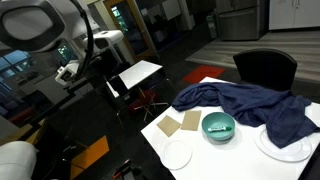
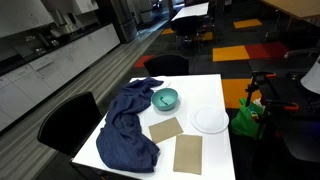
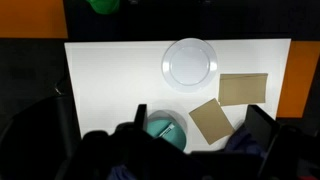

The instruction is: Pick the marker from the bowl and put it on the table

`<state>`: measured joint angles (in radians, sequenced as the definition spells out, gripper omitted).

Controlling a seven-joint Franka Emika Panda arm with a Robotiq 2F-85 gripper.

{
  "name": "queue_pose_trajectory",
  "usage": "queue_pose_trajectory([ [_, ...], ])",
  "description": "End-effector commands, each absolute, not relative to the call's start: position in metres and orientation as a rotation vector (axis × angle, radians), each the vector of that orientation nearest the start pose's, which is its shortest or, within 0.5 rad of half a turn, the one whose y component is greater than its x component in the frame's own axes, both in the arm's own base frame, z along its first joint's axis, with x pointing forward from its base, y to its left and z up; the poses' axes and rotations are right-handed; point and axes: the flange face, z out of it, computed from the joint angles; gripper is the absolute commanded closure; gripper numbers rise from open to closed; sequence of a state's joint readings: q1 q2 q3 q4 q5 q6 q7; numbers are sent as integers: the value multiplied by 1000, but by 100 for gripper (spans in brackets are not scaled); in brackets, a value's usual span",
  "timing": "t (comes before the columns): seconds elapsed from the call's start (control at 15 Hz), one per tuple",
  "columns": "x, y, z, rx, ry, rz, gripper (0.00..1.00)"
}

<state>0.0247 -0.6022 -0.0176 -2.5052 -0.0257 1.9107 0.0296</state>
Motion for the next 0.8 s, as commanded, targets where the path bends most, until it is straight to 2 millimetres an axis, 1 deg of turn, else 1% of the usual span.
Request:
queue_pose_trajectory([
  [0.0,368,0,487,-3156,17,-11,0],
  [0.6,368,0,487,-3156,17,-11,0],
  [0.73,373,4,488,-3149,52,-32,0],
])
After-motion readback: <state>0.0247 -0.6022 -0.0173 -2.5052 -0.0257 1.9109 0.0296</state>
